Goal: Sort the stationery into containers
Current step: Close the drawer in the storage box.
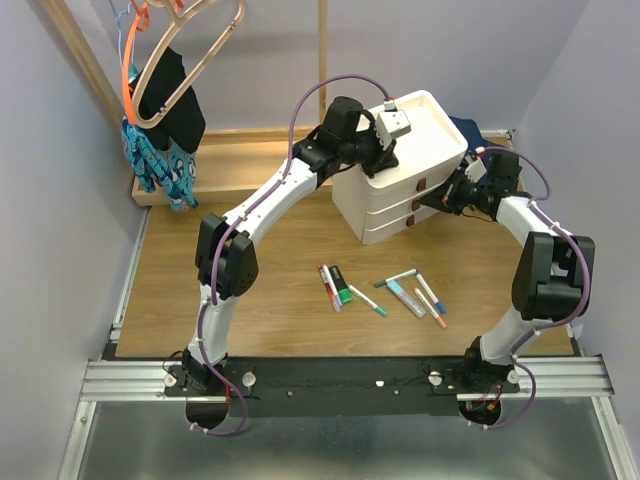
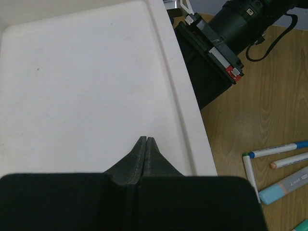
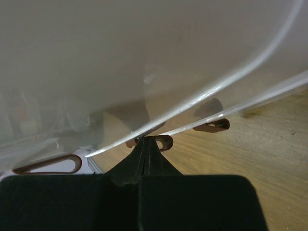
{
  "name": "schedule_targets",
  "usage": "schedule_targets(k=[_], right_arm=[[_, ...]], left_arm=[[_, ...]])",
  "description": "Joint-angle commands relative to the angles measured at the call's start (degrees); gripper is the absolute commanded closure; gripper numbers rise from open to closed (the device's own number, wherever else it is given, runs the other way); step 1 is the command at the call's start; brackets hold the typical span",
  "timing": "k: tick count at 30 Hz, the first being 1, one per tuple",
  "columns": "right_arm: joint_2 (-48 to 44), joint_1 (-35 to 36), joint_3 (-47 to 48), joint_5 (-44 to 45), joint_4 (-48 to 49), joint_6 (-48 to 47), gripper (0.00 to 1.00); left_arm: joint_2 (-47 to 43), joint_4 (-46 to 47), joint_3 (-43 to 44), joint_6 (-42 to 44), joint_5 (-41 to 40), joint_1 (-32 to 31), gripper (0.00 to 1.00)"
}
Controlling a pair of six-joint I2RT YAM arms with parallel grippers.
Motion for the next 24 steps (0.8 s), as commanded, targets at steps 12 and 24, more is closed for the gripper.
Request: schedule_targets(k=[12, 24], right_arm=[[-10.3, 1.3, -2.8, -13.3, -8.5, -11.1, 0.56], [-7.1, 0.0, -2.1, -21.1, 5.0, -1.5, 0.62]], left_arm=[[-7.3, -4.6, 3.0, 0.2, -0.4, -0.5, 0.54], [-15.1, -6.5, -5.7, 1.6, -2.2, -0.3, 0.39]])
